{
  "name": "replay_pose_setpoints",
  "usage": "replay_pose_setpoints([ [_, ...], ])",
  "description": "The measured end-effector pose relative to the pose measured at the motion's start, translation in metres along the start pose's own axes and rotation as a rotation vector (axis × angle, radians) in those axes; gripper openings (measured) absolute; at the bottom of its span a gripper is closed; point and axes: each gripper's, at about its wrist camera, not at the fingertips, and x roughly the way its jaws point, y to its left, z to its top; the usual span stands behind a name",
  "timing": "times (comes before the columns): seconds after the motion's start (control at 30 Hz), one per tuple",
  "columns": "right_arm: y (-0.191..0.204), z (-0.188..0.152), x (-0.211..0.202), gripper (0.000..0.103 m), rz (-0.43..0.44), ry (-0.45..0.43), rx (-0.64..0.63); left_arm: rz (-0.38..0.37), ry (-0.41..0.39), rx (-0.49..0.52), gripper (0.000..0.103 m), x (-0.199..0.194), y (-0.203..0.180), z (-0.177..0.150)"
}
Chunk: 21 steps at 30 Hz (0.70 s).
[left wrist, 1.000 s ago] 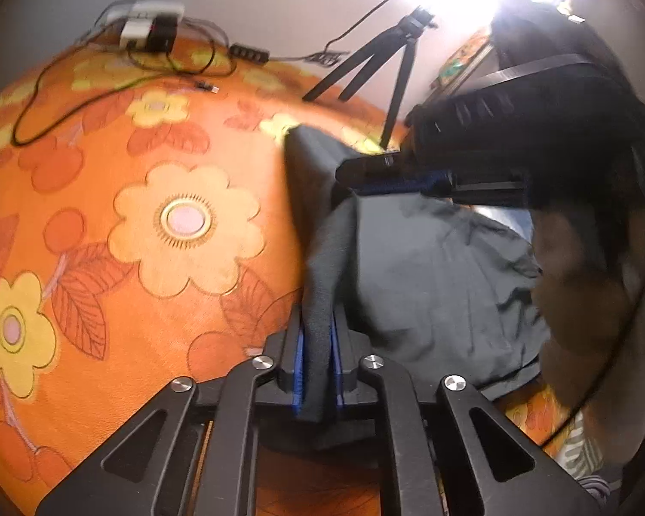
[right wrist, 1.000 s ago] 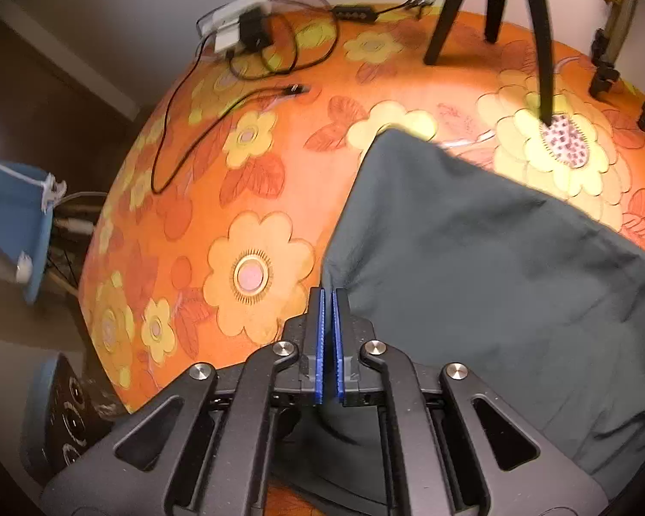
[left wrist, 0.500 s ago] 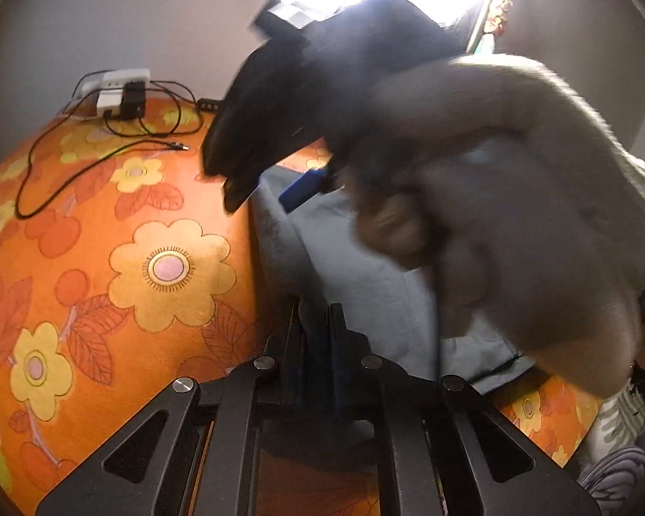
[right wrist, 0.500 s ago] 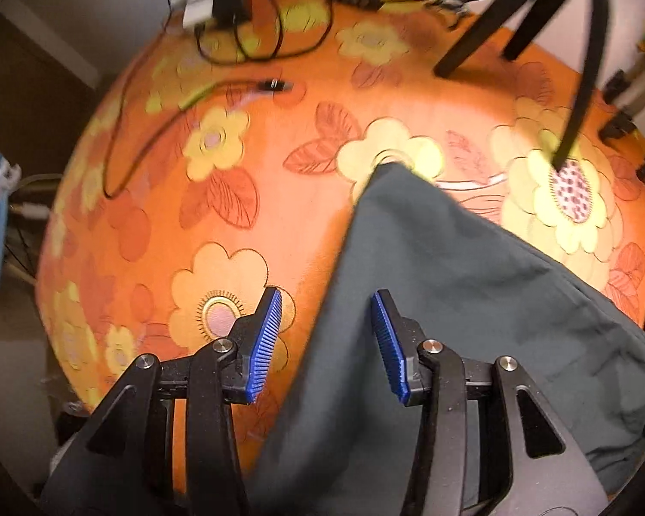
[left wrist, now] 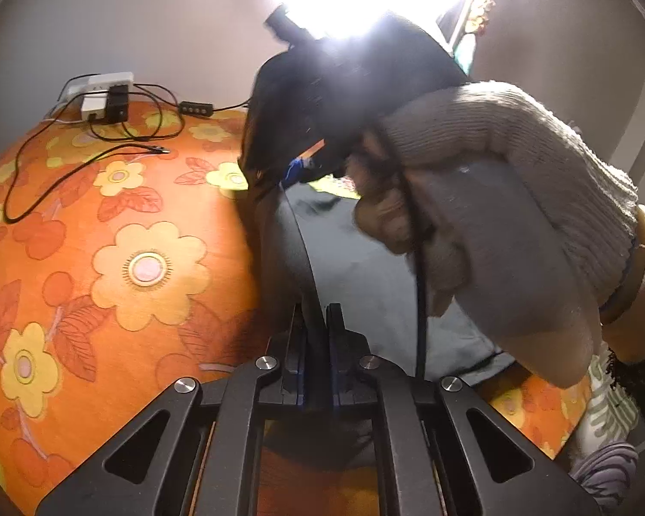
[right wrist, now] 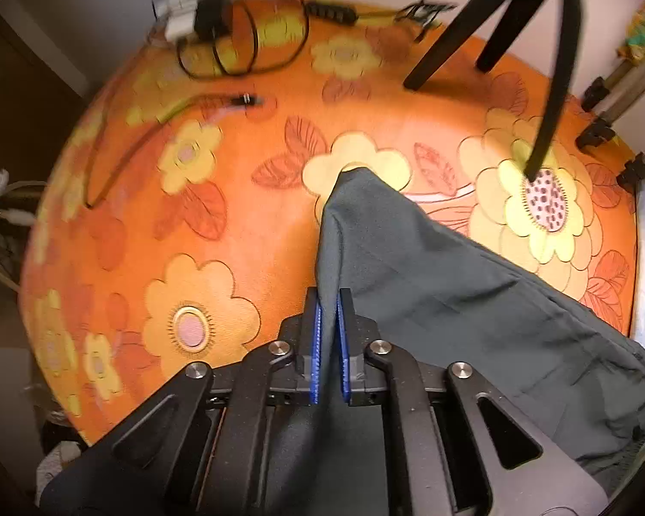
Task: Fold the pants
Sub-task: 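Grasp the folded edge with the right gripper and lift it toward the left gripper, then grasp the trousers with the left gripper while the right gripper lifts them toward the blue towel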
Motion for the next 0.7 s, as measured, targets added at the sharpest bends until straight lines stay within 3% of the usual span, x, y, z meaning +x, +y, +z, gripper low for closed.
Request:
replay_pose_setpoints([
  [0.33, -0.044, -0.022, -0.052, 0.003, 0.088, -0.147, 0.094, -0.074, -0.016, 0.058, 0.006, -0.007, -0.041, -0.007],
  [0.7, -0.118, -0.073, -0.097, 0.003, 0.149, -0.273, 0.229, -0.164, -0.014, 0.149, 0.006, 0.000, -0.098, -0.013],
])
